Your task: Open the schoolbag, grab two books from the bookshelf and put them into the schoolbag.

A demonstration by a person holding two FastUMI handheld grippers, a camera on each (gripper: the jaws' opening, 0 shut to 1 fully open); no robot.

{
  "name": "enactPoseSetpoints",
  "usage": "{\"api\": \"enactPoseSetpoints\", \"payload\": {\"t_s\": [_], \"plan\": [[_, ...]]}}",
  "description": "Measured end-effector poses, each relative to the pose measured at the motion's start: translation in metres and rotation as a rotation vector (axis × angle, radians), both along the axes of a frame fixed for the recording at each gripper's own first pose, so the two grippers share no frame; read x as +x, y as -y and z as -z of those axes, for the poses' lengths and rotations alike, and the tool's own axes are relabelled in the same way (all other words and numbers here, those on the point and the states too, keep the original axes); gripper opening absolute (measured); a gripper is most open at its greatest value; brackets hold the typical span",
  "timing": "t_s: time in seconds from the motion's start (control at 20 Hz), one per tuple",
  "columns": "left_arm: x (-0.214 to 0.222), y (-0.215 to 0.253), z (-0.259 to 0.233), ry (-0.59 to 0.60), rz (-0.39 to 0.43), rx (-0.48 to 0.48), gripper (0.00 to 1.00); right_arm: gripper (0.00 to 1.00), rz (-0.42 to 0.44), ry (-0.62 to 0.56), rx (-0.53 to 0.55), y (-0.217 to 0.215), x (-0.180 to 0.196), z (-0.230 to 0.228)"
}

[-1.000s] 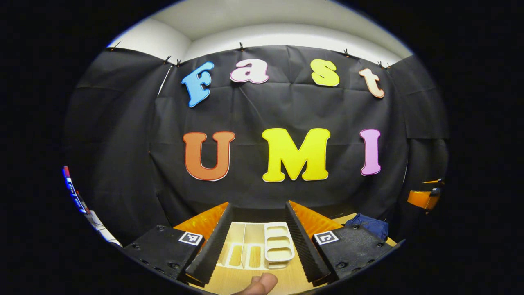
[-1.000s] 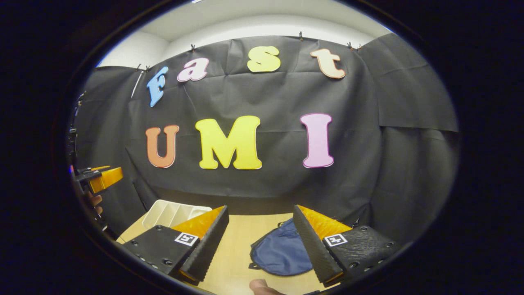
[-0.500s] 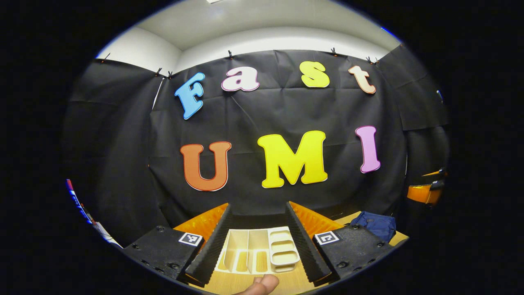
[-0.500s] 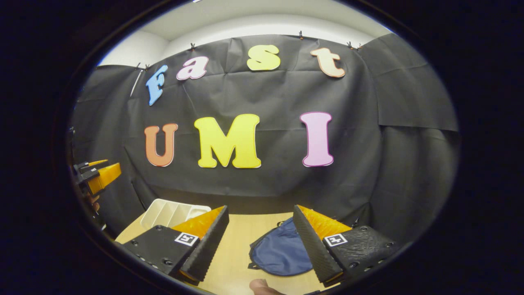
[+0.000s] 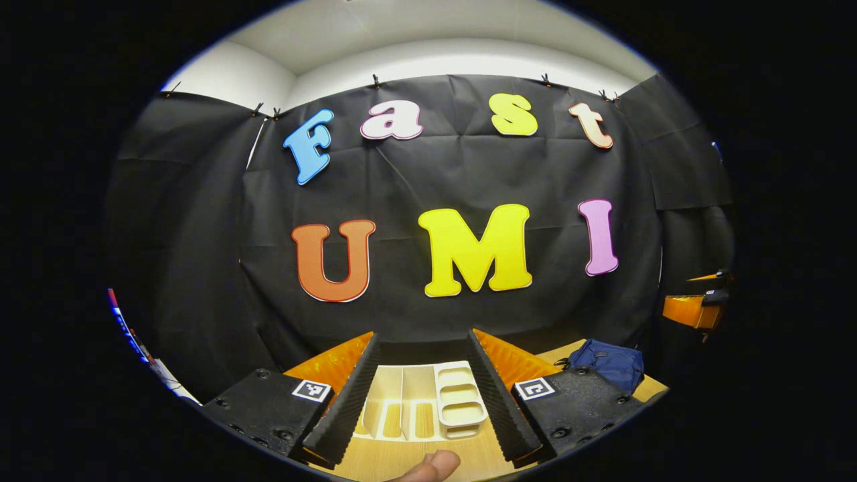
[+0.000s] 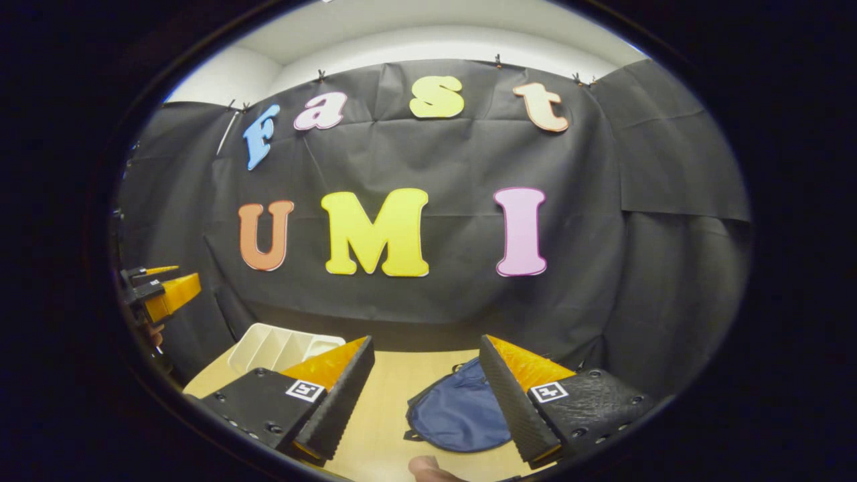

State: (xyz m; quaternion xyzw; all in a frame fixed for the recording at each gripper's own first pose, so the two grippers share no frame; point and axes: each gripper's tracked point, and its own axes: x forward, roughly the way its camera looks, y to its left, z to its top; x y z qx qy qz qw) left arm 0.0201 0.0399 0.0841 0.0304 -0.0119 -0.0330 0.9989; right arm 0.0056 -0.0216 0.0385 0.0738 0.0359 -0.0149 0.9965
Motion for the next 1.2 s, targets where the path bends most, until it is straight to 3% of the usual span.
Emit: {"api": "enactPoseSetpoints", "payload": {"t_s": [0.1,0.6,0.8,0.85,0.9,0.95,1.2], "plan": [[-0.001,0.0,0.008,-0.016,0.005,-0.008,0.84,0.98,-0.006,-0.001,-0.001,-0.004,0.001,0.001],[-0.013,-0.007,0.024,-0.05,-0.002,-0.024,0.84,0.98,-0.036,-0.018,0.003,-0.027,0.003,-0.006],[-0.021,-0.016,0.033,-0.064,-0.009,-0.033,0.84,0.94,-0.042,-0.007,0.0,-0.039,0.001,-0.012],[-0.023,-0.019,0.036,-0.07,-0.018,-0.039,0.84,0.97,-0.044,-0.004,-0.002,-0.041,0.0,-0.012],[-0.024,-0.021,0.037,-0.076,-0.016,-0.045,0.84,0.94,-0.043,0.0,-0.004,-0.044,-0.001,-0.014],[-0.026,-0.021,0.039,-0.079,-0.008,-0.046,0.84,0.98,-0.041,0.003,-0.005,-0.046,-0.002,-0.015],[-0.031,-0.034,0.038,-0.067,0.008,-0.007,0.84,0.98,-0.019,-0.005,-0.01,-0.062,-0.01,-0.015]]}}
